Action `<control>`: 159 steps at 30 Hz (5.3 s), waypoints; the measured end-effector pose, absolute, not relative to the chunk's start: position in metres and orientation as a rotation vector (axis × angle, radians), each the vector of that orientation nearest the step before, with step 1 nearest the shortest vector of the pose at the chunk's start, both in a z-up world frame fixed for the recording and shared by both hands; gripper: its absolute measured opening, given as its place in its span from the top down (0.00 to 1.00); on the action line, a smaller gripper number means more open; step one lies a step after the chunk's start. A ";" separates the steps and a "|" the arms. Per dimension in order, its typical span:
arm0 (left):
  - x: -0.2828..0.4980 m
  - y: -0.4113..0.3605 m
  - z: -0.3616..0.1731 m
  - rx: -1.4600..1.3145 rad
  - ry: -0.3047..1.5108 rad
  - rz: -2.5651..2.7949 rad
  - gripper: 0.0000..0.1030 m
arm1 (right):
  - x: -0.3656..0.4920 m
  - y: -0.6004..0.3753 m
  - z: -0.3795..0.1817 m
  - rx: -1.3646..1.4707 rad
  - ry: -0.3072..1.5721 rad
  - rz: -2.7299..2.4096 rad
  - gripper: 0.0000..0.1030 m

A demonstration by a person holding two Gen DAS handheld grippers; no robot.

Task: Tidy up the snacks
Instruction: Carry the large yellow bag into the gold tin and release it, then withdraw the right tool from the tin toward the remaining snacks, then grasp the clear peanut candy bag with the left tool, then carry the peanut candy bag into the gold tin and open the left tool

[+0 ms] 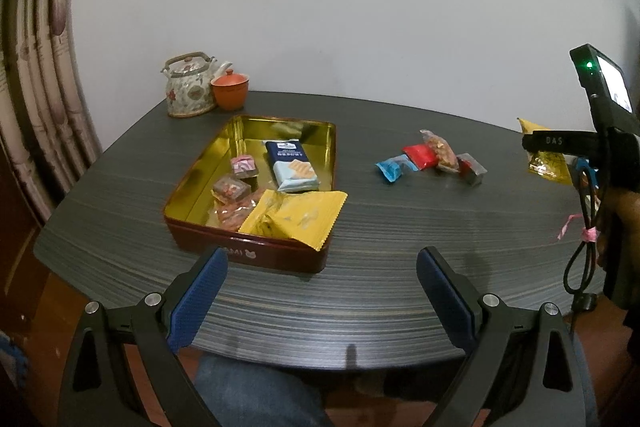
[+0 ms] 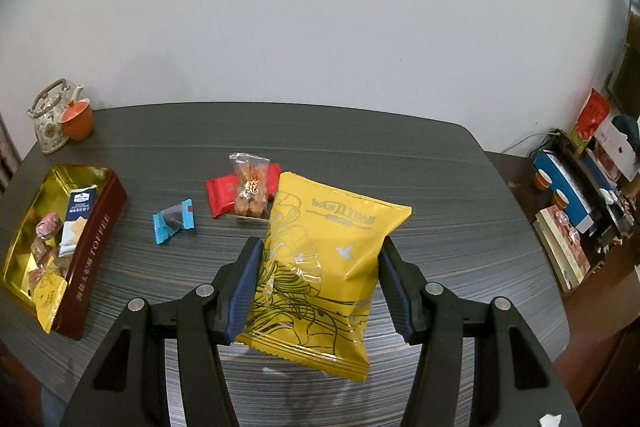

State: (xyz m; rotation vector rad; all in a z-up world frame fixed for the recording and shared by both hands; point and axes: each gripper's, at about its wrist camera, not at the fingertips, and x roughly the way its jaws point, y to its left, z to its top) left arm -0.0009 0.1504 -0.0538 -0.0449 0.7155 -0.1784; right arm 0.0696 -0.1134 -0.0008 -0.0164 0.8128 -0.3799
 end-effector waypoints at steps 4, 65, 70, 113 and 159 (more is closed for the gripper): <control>-0.001 0.151 -0.054 -0.045 0.715 -0.175 0.08 | 0.071 -0.112 0.000 -0.022 0.812 -0.376 0.48; -0.016 0.218 -0.081 -0.036 0.801 0.087 0.08 | 0.160 0.069 0.009 -0.246 0.777 0.042 0.48; -0.018 0.231 -0.090 -0.052 0.831 0.116 0.08 | 0.175 0.113 -0.014 -0.271 0.820 0.132 0.48; 0.173 -0.066 -0.060 0.204 0.795 -0.290 0.08 | -0.013 -0.234 -0.059 0.149 0.875 -0.320 0.05; 0.232 -0.078 -0.059 0.272 0.854 -0.180 0.62 | -0.001 -0.178 -0.073 -0.047 0.992 -0.150 0.05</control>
